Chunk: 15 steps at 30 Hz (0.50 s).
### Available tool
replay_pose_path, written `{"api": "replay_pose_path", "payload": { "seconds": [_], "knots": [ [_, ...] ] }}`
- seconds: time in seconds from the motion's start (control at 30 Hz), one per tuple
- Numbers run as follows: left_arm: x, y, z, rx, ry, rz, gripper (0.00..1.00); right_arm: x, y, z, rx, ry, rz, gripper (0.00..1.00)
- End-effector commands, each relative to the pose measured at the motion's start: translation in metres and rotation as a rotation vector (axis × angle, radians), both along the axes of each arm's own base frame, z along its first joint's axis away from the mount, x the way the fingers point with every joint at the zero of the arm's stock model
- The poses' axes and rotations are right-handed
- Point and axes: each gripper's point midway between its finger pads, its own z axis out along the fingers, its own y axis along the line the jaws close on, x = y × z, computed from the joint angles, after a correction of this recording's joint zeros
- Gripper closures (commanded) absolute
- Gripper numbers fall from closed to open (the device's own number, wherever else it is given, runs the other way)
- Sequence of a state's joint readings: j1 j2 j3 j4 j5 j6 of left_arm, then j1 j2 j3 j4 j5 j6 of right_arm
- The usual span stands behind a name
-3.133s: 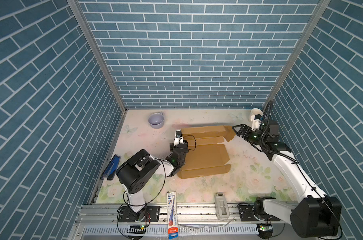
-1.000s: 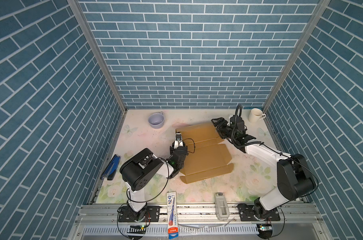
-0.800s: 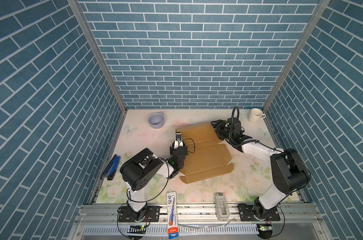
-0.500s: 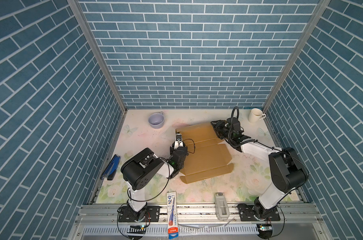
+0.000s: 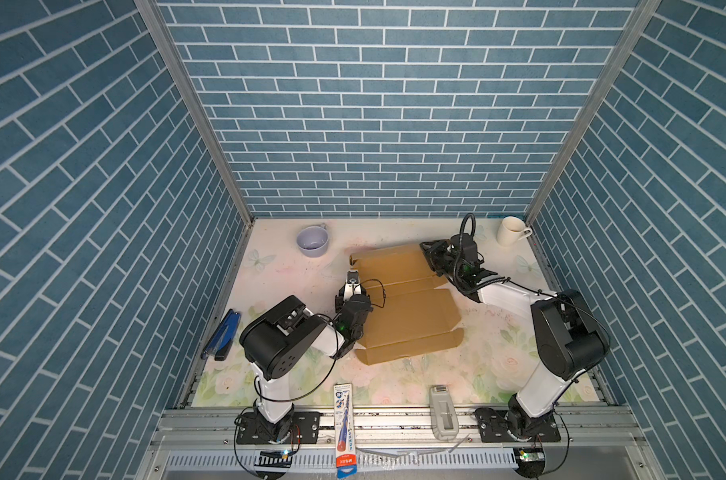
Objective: Assemble paper box
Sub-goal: Press the bottom flaps of the flat cardboard box at the center of the table.
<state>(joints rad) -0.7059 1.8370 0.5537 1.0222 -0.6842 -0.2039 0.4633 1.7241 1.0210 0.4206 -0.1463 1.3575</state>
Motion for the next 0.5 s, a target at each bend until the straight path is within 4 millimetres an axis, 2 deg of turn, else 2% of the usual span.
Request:
{"api": "replay_pose_path", "payload": {
  "seconds": [0.0,0.23,0.47],
  "knots": [
    [0.001,0.010,0.002,-0.018,0.003,0.029,0.58,0.007,0.004,0.008,0.017,-0.004,-0.014,0.69],
    [0.009,0.013,0.003,-0.047,-0.004,0.052,0.59,0.005,0.005,0.009,0.013,0.000,-0.016,0.71],
    [0.013,0.011,-0.001,-0.056,0.010,0.054,0.70,0.002,0.007,0.007,0.012,-0.001,-0.014,0.72]
  ]
}}
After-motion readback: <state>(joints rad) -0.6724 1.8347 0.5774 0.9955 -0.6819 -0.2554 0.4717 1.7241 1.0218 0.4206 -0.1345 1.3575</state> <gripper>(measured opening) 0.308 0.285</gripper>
